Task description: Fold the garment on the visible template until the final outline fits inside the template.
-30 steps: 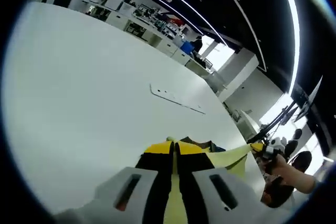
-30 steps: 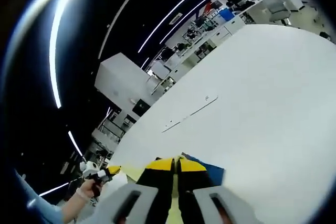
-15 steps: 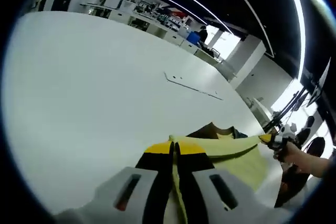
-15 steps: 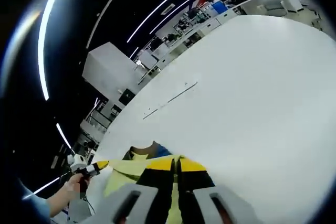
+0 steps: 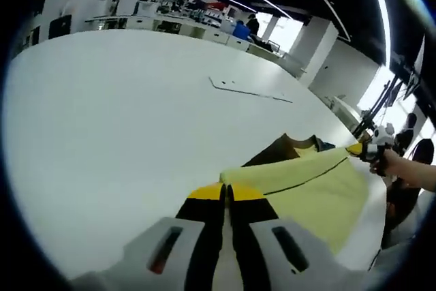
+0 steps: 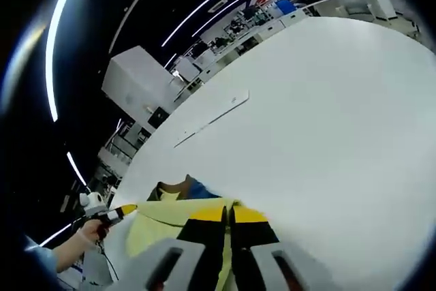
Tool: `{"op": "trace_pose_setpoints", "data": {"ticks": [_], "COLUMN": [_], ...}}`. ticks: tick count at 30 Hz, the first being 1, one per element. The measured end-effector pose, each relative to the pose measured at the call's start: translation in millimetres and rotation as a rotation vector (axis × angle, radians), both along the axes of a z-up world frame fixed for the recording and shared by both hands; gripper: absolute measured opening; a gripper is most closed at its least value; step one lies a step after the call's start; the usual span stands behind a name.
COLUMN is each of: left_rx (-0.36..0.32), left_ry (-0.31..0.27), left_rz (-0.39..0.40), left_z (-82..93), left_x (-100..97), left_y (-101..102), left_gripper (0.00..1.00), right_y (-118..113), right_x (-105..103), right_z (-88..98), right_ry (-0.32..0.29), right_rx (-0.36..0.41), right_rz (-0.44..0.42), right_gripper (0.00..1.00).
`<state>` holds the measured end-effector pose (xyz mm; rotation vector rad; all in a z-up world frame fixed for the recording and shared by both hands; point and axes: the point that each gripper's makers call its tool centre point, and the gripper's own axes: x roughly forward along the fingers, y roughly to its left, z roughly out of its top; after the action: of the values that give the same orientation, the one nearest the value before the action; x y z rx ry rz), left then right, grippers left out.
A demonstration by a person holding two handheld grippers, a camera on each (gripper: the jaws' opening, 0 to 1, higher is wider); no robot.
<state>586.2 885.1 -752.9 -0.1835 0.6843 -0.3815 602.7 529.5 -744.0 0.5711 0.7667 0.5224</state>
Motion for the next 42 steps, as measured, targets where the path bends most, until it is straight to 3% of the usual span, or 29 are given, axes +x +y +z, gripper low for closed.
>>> {"op": "trace_pose_setpoints", "data": {"ticks": [6, 9, 11, 13, 15, 18, 19, 22, 29, 30, 32, 34, 36, 38, 40, 42], "left_rx": [0.055, 0.166, 0.21, 0.264, 0.327, 0.411, 0.469, 0.55, 0.793, 0.795, 0.829, 0.926, 0.94, 0.953, 1.014, 1.032], "left_ry": [-0.008, -0.057, -0.07, -0.095, -0.131, -0.137, -0.165, -0.178, -0.217, -0.218, -0.23, -0.246, -0.276, -0.267, -0.31, -0.305], "left_rz": [-0.055, -0.115, -0.152, -0.189, -0.231, -0.307, -0.351, -0.411, -0.573, -0.582, -0.603, -0.633, -0.678, -0.685, -0.715, -0.722], "left_z": [3.6, 7.2, 8.7, 14.4, 21.0, 23.2, 25.7, 28.3, 25.5, 24.3, 22.3, 20.5, 18.5, 16.0, 19.0, 17.7], "left_x": [0.5, 0.6, -1.4, -3.3, -3.1, -6.1, -5.5, -6.6, -4.6, -5.3, -4.2, -1.3, -1.5, -2.0, 2.6, 3.0], "left_y": [-2.7, 2.2, 1.8, 1.7, 1.6, 0.2, -0.1, -1.3, 2.8, 1.4, 0.0, 2.8, -4.6, -5.3, -6.8, -7.5], "left_gripper": [0.04, 0.31, 0.38, 0.37, 0.37, 0.38, 0.38, 0.37, 0.4, 0.39, 0.38, 0.38, 0.37, 0.36, 0.35, 0.34], "right_y": [2.0, 2.5, 0.5, -1.7, -3.0, -5.0, -7.6, -9.7, -10.2, -11.2, -13.6, -14.5, -12.8, -9.0, -7.8, -6.5], "right_x": [-4.4, -7.8, -9.0, -11.5, -13.1, -17.1, -18.4, -19.7, -15.2, -14.0, -12.1, -7.1, -5.2, -6.4, -6.0, -6.0], "right_z": [5.6, 11.4, 13.2, 16.6, 21.9, 23.3, 21.5, 21.0, 23.8, 21.1, 17.3, 15.7, 14.0, 9.6, 8.2, 5.2], "right_ry": [-0.033, -0.072, -0.1, -0.134, -0.199, -0.235, -0.246, -0.294, -0.426, -0.445, -0.445, -0.482, -0.511, -0.498, -0.515, -0.526], "right_rx": [-0.03, -0.06, -0.099, -0.152, -0.225, -0.326, -0.389, -0.51, -0.754, -0.824, -0.875, -0.93, -0.966, -0.961, -0.99, -1.016], "right_rz": [0.041, 0.081, 0.104, 0.139, 0.19, 0.255, 0.288, 0.368, 0.526, 0.567, 0.577, 0.59, 0.619, 0.629, 0.652, 0.673], "right_gripper": [0.0, 0.05, 0.14, 0.17, 0.25, 0.41, 0.43, 0.48, 0.45, 0.45, 0.45, 0.42, 0.39, 0.4, 0.39, 0.39]}}
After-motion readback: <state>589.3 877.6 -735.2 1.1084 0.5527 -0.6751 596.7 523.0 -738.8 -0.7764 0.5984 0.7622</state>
